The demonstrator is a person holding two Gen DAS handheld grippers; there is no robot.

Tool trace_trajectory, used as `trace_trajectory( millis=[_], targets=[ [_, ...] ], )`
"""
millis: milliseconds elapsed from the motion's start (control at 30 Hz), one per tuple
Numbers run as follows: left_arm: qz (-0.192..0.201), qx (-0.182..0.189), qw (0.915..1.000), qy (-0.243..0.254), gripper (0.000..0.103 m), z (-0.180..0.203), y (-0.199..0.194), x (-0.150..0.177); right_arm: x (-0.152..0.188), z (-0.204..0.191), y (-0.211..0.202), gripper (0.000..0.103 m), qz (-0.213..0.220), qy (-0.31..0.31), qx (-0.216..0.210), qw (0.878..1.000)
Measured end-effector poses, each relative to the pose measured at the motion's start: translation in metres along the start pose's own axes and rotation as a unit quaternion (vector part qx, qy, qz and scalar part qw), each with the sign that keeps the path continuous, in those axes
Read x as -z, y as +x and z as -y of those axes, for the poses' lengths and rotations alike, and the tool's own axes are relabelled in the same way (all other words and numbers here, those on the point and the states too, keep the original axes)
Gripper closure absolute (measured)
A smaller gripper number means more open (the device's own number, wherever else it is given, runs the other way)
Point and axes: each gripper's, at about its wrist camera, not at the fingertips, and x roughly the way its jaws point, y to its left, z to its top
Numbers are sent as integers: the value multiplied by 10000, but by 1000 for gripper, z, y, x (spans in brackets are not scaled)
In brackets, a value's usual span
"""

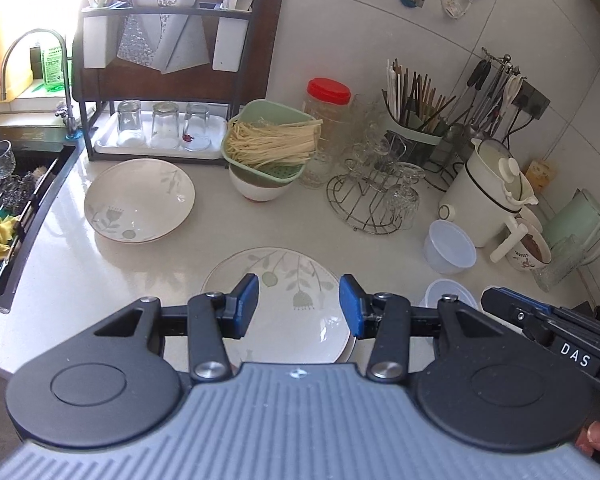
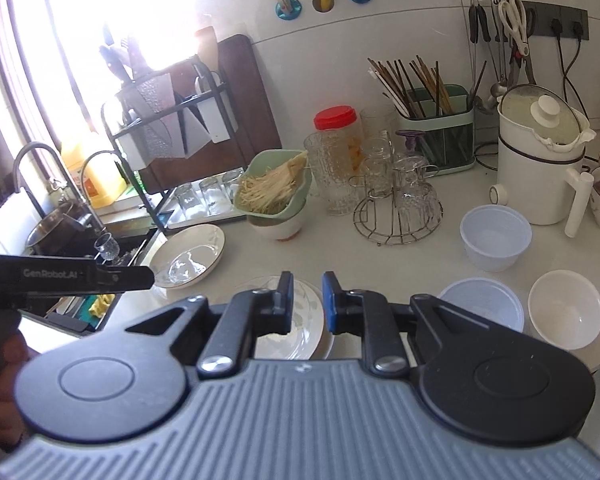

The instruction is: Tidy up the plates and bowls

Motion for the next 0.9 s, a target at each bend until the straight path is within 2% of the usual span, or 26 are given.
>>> trace_trajectory(
  millis=[400, 633, 900],
  targets=[
    [-33, -116, 9998, 127, 52, 4, -25, 30, 18, -14, -21, 84, -68, -132, -110, 9998],
    [-23, -360, 9993, -138, 52, 1, -29, 37, 27, -22, -32, 84, -62, -422, -234, 9988],
    [-104, -396, 9990, -194, 52, 0, -26, 44, 31, -17, -37, 84, -105, -481, -377, 9981]
  ],
)
